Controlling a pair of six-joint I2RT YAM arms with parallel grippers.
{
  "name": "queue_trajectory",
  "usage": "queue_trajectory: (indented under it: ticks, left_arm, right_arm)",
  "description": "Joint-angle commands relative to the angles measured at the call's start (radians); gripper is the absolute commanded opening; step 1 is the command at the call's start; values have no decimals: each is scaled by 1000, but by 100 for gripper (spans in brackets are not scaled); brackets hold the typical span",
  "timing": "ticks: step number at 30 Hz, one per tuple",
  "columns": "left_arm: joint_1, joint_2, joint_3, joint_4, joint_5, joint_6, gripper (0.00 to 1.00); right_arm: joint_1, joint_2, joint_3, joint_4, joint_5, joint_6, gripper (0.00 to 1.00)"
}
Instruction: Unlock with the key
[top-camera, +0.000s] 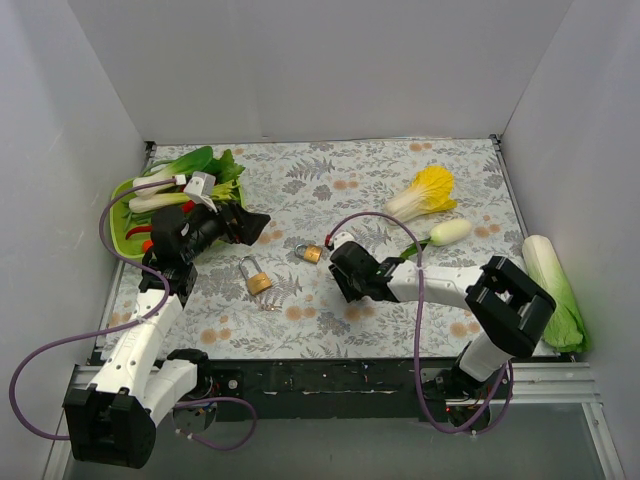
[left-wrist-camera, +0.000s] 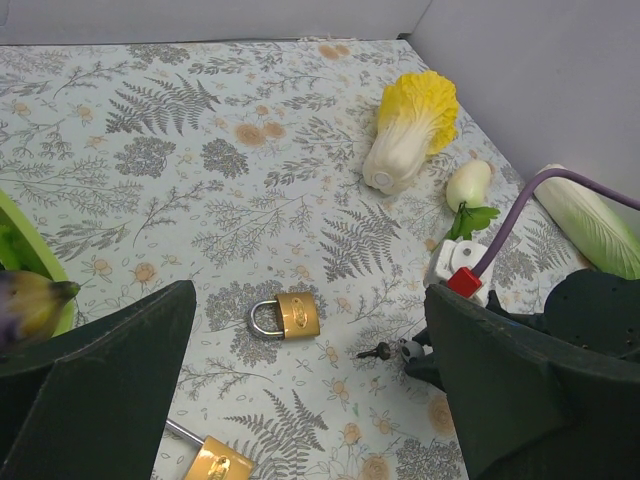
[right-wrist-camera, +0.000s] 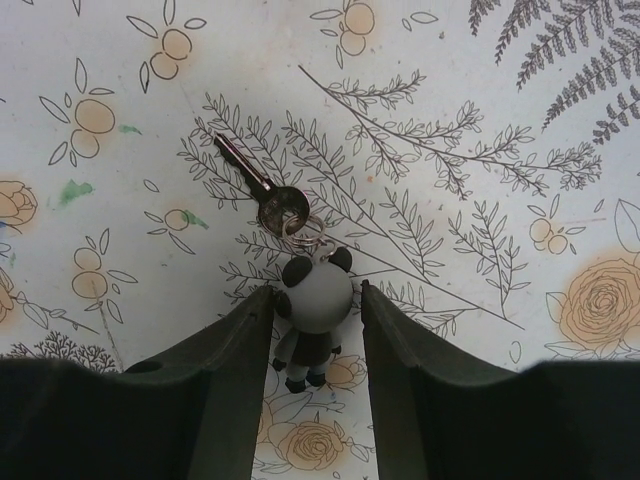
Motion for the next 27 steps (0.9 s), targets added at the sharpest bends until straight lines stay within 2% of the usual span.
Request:
queue_trajectory:
  ticks: [1,4,9,12,13,16,21,22,27]
  left_arm:
    - [-7,-19,-9,15,5,19,98]
    - [-7,-19,-9,15,5,18,98]
    - [-10,-20,-9,16,11,22,98]
    - [-11,-20,-9,19,25,24,98]
    - [-13,-23,-9,21,32,24,98]
    - [-19,-25,-15,35,78,30,98]
    - [-45,-16,-36,99,232,28,98]
    - [-62,-16,-43,113,294,28,98]
    - [-135,4,-76,217,420,-15,98]
  right_arm:
    - [3,27,31,2,14,8,48]
    - [3,39,31,2,14,8,48]
    - [3,44,26,-1,11,12,37]
    - [0,31,22,-2,4,12,26]
    - [-3,25,23,-4,-3,12,17]
    - [-20,-4,20,-13,-50,12,1]
    - [-35,-117,40,-57,-186,-63,1]
    - [-38,-136,46,-85,-213,-98,1]
    - [-43,-234,115,-235,-329,-172,1]
